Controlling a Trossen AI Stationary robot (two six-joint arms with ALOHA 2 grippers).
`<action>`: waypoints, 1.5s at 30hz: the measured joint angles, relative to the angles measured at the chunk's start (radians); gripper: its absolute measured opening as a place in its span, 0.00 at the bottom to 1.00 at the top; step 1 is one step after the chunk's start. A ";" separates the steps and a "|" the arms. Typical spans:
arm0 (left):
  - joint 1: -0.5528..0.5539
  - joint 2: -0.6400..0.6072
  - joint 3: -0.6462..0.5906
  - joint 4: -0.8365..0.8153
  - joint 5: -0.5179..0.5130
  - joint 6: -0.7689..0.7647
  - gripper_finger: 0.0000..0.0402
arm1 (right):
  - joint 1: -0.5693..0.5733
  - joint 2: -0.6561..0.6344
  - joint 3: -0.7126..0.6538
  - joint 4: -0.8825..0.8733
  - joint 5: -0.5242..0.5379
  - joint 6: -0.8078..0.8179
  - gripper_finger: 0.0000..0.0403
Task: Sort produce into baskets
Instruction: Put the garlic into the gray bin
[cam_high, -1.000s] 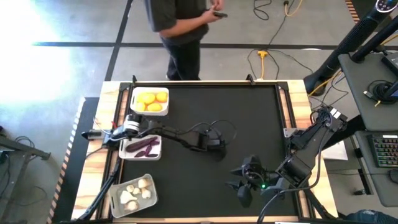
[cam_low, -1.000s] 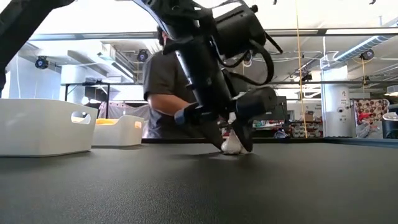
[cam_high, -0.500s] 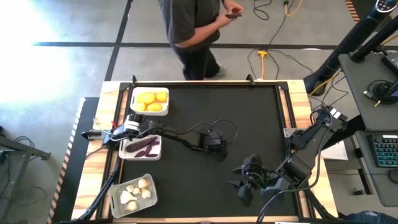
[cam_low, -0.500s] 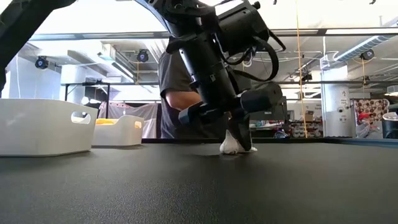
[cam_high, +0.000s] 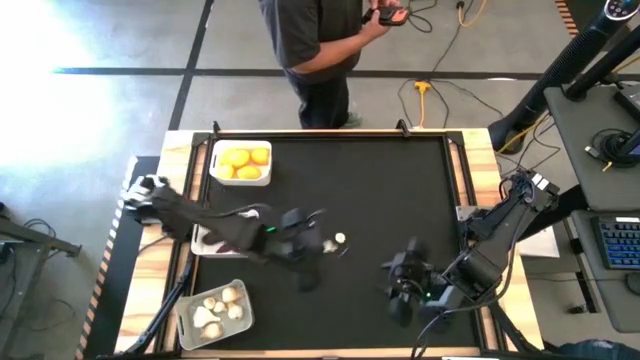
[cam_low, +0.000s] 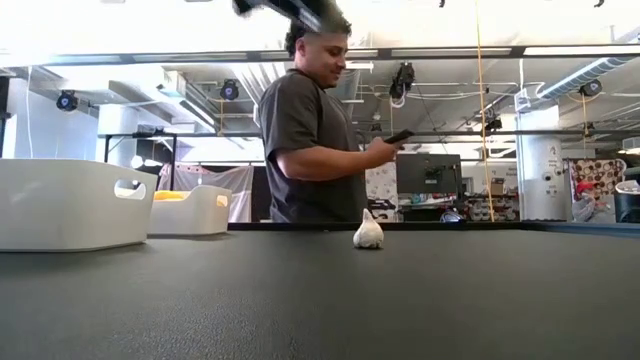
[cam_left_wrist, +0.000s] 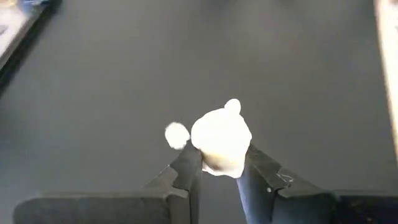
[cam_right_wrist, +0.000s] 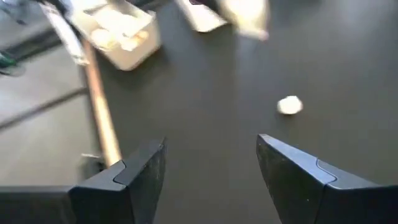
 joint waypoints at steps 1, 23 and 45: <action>-0.032 -0.033 -0.014 -0.036 0.008 0.007 0.15 | -0.001 0.000 0.000 -0.030 0.013 -0.005 0.59; -0.626 -0.252 -0.498 -0.216 0.410 -1.095 0.18 | -0.274 0.005 -0.004 -0.013 0.097 -0.304 0.59; -0.366 -0.224 -0.292 -0.322 0.214 -0.164 0.56 | -0.160 0.005 0.077 0.024 0.018 -0.213 0.59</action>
